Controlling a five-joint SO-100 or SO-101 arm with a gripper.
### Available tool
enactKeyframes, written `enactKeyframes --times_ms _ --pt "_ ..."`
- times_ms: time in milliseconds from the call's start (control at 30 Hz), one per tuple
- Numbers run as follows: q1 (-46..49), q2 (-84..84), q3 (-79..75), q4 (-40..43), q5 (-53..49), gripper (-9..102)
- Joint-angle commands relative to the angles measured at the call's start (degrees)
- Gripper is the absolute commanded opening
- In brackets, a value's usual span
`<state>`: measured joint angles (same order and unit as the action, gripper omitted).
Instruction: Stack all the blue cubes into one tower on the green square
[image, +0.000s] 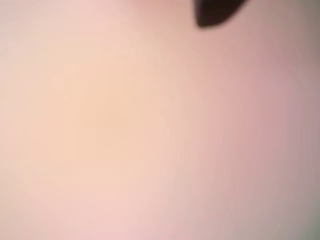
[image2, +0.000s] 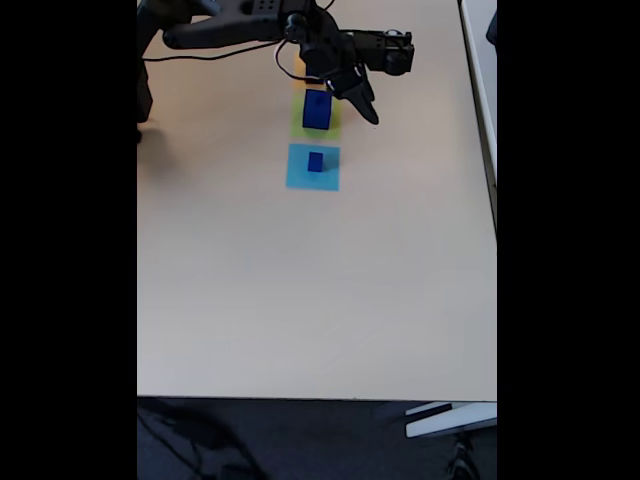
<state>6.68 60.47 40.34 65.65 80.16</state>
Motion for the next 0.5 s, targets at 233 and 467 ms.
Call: enactKeyframes --times_ms 233,467 --pt "-8.53 4.04 -8.88 8.35 10.72 26" --pt "-11.51 6.68 -1.76 9.4 15.38 26"
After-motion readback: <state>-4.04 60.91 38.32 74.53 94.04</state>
